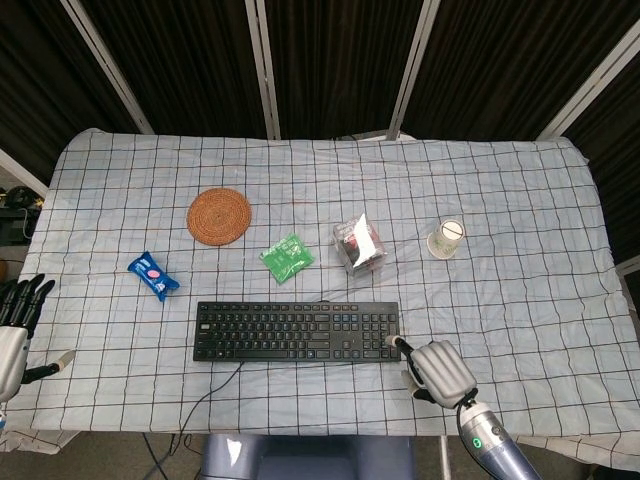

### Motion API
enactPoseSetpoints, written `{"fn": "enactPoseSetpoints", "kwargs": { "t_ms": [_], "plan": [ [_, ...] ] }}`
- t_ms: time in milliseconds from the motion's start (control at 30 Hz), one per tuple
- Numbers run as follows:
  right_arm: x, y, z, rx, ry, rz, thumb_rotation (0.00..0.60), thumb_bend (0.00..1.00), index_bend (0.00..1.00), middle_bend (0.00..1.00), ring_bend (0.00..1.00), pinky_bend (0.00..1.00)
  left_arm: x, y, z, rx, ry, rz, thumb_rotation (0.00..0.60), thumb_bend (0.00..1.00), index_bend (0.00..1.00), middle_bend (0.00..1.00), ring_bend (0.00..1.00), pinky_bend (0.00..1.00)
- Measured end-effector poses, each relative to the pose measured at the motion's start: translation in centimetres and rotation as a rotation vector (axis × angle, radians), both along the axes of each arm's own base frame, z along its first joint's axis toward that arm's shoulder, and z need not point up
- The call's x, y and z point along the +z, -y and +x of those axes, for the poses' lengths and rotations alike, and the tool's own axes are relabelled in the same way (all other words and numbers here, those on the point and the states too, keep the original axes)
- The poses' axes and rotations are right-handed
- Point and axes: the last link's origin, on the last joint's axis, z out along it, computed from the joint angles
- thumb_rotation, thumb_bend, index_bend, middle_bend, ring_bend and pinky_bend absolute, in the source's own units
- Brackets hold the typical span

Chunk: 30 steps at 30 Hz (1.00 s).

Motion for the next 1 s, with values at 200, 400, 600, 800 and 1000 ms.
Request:
{"fn": "enactPoseSetpoints", "kwargs": {
  "t_ms": [200, 400, 600, 800, 1000],
  "plan": [
    [-1.3, -0.3, 0.0, -0.010, -0.038, 0.026, 0.600, 0.53, 0.19, 0.74, 0.72, 0.60, 0.0, 0.0, 0.0, -0.001, 0.002, 0.000, 0.600, 0.00, 0.00, 0.00, 0.00, 0.00],
    [-2.3, -0.1, -0.4, -0.050, -0.067, 0.047, 0.600, 0.56, 0.14, 0.74, 0.73, 0.60, 0.0, 0.0, 0.0, 0.001, 0.006, -0.002, 0.600, 0.00, 0.00, 0.00, 0.00, 0.00],
    [-2.8, 0.0, -0.5, -0.067, -0.090, 0.062, 0.600, 0.56, 0.13, 0.74, 0.73, 0.60, 0.0, -0.1, 0.0, 0.000, 0.006, -0.003, 0.600, 0.00, 0.00, 0.00, 0.00, 0.00],
    [-3.2, 0.2, -0.7, -0.099, -0.095, 0.064, 0.600, 0.56, 0.13, 0.74, 0.73, 0.60, 0.0, -0.1, 0.0, 0.002, 0.002, -0.005, 0.600, 0.00, 0.00, 0.00, 0.00, 0.00],
    [-3.6, 0.5, -0.7, -0.122, -0.102, 0.069, 0.600, 0.57, 0.13, 0.74, 0.73, 0.60, -0.1, -0.1, 0.0, 0.002, 0.002, -0.004, 0.600, 0.00, 0.00, 0.00, 0.00, 0.00]
  ]
}}
